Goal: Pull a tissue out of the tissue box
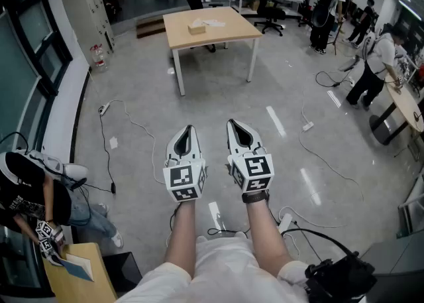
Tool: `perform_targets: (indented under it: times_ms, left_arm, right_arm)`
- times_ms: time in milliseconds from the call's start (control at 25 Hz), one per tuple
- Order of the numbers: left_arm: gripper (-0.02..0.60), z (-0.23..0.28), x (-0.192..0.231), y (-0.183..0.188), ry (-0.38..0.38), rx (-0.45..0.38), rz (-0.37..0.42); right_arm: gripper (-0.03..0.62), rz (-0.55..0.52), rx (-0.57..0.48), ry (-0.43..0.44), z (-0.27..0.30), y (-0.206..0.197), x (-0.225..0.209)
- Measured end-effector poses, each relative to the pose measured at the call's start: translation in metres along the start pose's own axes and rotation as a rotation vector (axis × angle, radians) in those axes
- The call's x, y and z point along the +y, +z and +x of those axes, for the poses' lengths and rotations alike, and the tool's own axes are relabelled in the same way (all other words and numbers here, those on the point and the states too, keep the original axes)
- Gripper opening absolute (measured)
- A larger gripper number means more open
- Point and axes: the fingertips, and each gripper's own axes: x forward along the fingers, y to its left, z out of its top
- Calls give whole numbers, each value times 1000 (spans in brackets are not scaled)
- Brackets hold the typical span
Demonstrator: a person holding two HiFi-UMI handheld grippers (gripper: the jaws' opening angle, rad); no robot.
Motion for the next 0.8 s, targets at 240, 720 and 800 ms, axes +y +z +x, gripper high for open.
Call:
perform_targets:
  times_ms: [240,720,800]
  left_arm:
    - [-8,-17,-8,-9,-24,31,0]
    - [-8,-46,35,-6,-61,39,-2]
    - [-8,-50,39,-10,-70,38,-16]
  right_arm:
    - [2,23,15,-8,-16,-6,10]
    - [2,79,13,-7,-5,-6,68]
    - [2,87,3,18,-6,-7,78]
